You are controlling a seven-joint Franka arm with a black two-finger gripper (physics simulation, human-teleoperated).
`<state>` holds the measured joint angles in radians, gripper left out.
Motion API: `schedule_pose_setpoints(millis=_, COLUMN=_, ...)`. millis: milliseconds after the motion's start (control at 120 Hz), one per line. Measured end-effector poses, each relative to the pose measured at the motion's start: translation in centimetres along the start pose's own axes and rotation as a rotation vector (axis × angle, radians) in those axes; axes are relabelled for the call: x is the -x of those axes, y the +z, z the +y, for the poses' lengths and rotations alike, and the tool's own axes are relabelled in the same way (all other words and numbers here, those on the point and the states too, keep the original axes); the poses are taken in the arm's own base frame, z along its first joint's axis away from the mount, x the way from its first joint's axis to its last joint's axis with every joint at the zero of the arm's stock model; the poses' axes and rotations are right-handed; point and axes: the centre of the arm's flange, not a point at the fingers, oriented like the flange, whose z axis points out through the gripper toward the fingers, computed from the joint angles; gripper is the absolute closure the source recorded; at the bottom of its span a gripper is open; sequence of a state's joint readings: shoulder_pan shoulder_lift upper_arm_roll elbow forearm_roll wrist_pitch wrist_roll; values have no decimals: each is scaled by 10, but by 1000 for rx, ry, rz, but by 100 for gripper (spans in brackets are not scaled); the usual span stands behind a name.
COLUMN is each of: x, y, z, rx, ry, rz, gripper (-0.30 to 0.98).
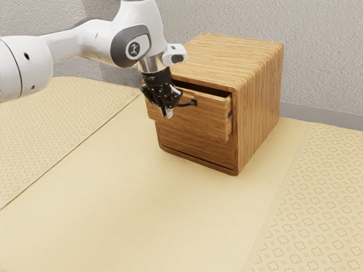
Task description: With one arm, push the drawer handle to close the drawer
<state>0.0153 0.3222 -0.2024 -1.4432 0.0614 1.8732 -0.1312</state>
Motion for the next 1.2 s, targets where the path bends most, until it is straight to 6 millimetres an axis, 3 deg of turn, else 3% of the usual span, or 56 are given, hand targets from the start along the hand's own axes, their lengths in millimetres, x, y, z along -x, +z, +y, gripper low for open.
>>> schedule_pose_setpoints(millis=450, x=-45, y=7, z=-7, rx=-9, ry=19, rz=71, gripper=69)
schedule_pose_setpoints(millis=983, x=-58, y=24, z=-5, rx=-14, ry=49, rz=124, gripper=63)
schedule_pose_setpoints(millis=1017, x=-45, y=19, z=-2, rx=-22, ry=56, rz=114, gripper=59)
schedule_pose_setpoints(millis=1125, x=43, y=-15, z=9, rx=-21, ry=46, rz=55, gripper=36)
schedule_pose_setpoints(millis=1200, x=79, y=-47, z=11, rx=9, ry=5, rz=29, gripper=25)
